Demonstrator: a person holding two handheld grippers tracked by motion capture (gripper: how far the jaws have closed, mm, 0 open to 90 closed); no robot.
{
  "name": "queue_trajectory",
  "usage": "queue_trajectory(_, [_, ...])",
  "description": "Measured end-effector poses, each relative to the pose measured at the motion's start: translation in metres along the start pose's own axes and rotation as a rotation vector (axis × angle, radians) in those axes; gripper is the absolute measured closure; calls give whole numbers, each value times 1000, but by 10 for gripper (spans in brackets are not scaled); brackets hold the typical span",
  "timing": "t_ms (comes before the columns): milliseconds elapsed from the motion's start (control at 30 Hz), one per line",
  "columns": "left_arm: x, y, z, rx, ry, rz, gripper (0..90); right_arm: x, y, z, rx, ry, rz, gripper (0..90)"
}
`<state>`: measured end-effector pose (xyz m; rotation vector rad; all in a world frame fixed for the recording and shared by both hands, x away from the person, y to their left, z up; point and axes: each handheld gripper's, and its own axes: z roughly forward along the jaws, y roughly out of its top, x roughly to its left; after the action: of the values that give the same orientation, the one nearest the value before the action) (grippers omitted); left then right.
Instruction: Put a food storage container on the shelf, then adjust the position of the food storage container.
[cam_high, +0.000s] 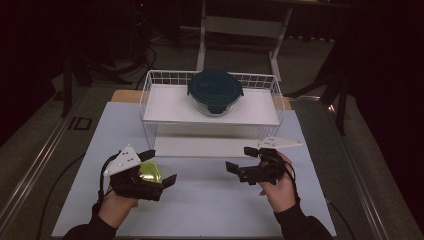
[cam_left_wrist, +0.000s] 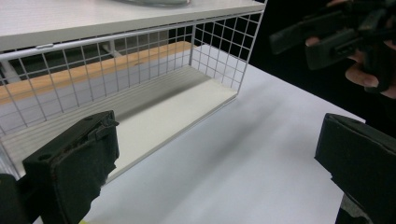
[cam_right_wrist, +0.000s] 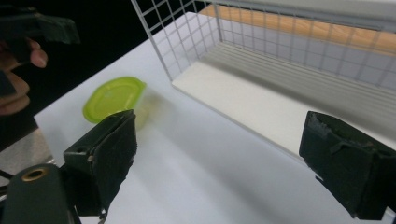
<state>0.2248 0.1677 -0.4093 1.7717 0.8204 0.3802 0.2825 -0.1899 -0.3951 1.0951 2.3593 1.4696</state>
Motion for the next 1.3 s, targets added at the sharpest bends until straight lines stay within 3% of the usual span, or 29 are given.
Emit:
queue_trajectory(200, [3, -6, 0, 9, -1, -9, 0, -4, -19, -9, -23, -28, 14, 121])
queue_trajectory(333, [4, -10, -2, 6, -2, -8, 0, -9, -36, -15, -55, -79, 11, 133])
queue_trajectory(600, [14, -26, -11, 6, -23, -22, 0, -16, -58, -24, -83, -89, -19, 141])
queue_trajectory(833, [24, -42, -27, 26, 28, -1, 8, -16, -73, -41, -91, -96, -30, 141])
queue_trajectory(1067, [44, -55, -55, 22, 121, -3, 118, -20, -82, -60, -114, -122, -3, 141])
queue_trajectory(1300, [61, -73, -69, 89, 162, -17, 252, -25, -90, -67, -127, -137, 18, 141])
